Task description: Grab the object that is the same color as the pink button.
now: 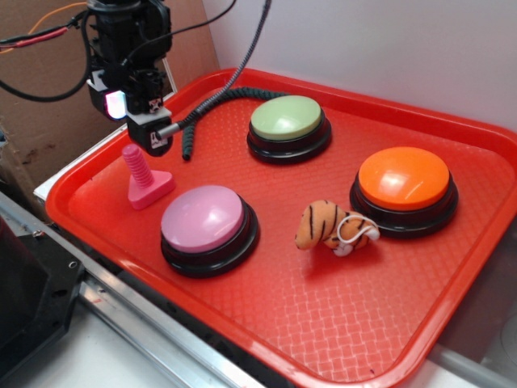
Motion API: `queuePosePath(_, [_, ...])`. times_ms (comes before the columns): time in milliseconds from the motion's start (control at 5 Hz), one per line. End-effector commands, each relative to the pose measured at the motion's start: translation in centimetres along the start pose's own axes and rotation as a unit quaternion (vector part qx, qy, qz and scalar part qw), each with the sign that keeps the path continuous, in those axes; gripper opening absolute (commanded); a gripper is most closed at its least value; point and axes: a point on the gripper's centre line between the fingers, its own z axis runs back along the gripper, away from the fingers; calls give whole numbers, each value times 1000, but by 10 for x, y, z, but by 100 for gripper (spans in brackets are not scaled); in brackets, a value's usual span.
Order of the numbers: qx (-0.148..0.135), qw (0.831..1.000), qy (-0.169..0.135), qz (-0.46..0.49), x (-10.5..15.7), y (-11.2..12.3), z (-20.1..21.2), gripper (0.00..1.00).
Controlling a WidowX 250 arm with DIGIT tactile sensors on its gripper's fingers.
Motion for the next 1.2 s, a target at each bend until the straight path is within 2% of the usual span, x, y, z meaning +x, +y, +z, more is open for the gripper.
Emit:
queuePosePath(0, [16, 999, 50, 8, 9, 20, -38, 100])
queuePosePath(200, [5, 997, 72, 8, 8, 25, -56, 100])
queuePosePath(400, [-16, 995, 100, 4, 1, 20, -75, 82])
queuePosePath(600, [-23, 995, 93, -4, -1, 20, -74, 0])
queuePosePath(800, [-22, 996, 88, -2, -3, 22, -67, 0])
queuePosePath(1000, [-16, 1000, -26, -1, -10, 21, -18, 0])
